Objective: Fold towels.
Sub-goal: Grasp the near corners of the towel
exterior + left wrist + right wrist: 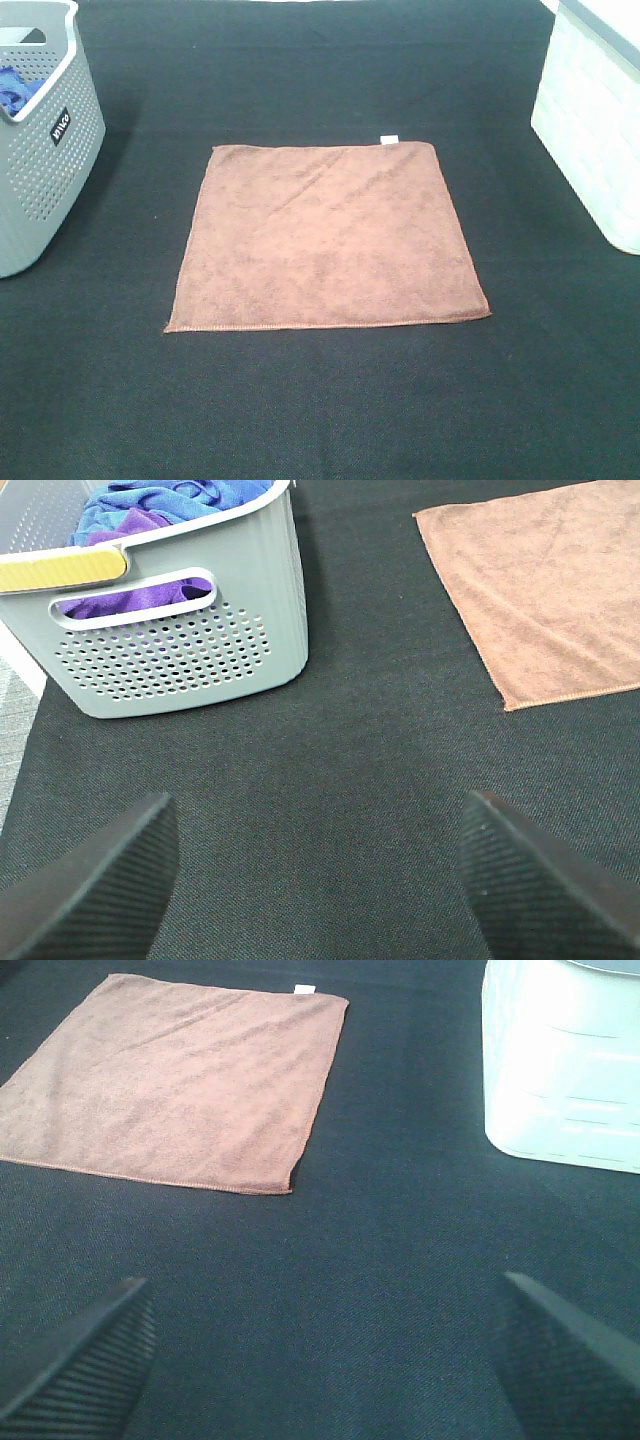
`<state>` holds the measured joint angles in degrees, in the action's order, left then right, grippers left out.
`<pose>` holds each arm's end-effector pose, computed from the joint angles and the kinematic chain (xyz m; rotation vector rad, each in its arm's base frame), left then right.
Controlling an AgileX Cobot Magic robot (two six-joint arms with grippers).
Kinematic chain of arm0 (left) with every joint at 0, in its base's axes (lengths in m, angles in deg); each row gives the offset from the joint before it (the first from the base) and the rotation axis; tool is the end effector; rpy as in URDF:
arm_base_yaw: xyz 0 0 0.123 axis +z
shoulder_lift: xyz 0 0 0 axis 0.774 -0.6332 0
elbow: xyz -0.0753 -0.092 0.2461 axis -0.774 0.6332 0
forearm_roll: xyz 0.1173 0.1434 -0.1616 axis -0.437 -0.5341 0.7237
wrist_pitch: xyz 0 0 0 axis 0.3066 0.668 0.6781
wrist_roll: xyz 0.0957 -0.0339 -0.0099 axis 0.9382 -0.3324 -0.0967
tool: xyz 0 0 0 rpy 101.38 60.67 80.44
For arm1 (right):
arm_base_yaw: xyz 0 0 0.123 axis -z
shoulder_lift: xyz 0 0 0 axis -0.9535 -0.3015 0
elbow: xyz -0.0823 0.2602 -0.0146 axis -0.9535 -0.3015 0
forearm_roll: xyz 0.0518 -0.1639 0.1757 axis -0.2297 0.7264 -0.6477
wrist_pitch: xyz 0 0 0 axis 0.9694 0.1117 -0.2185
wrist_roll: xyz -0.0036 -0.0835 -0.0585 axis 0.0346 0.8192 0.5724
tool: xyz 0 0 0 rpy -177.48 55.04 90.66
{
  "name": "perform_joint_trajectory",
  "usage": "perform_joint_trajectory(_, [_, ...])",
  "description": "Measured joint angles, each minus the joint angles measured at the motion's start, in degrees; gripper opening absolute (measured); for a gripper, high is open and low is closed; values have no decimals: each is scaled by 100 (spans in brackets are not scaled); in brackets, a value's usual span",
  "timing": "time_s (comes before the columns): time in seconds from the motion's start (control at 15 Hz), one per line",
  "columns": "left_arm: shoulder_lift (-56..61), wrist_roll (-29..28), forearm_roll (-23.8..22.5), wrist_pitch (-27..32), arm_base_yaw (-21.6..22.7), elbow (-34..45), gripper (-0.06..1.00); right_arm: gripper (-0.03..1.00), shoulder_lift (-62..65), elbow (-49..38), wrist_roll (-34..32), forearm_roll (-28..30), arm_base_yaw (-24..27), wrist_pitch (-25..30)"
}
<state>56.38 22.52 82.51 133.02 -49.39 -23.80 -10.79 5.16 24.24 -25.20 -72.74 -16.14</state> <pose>0.0111 -0.0047 0.2693 0.1288 2.0335 0.0398 0.0080 0.0133 0.2727 -0.2009 2.0172 0.0649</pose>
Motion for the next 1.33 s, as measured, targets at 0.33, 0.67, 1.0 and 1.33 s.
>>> perform_joint_trajectory(0.33, [0, 0, 0, 0, 0, 0, 74, 85, 0, 0, 0, 0, 0, 0])
perform_joint_trajectory(0.67, [0, 0, 0, 0, 0, 0, 74, 85, 0, 0, 0, 0, 0, 0])
perform_joint_trajectory(1.0, [0, 0, 0, 0, 0, 0, 74, 85, 0, 0, 0, 0, 0, 0])
perform_joint_trajectory(1.33, [0, 0, 0, 0, 0, 0, 74, 85, 0, 0, 0, 0, 0, 0])
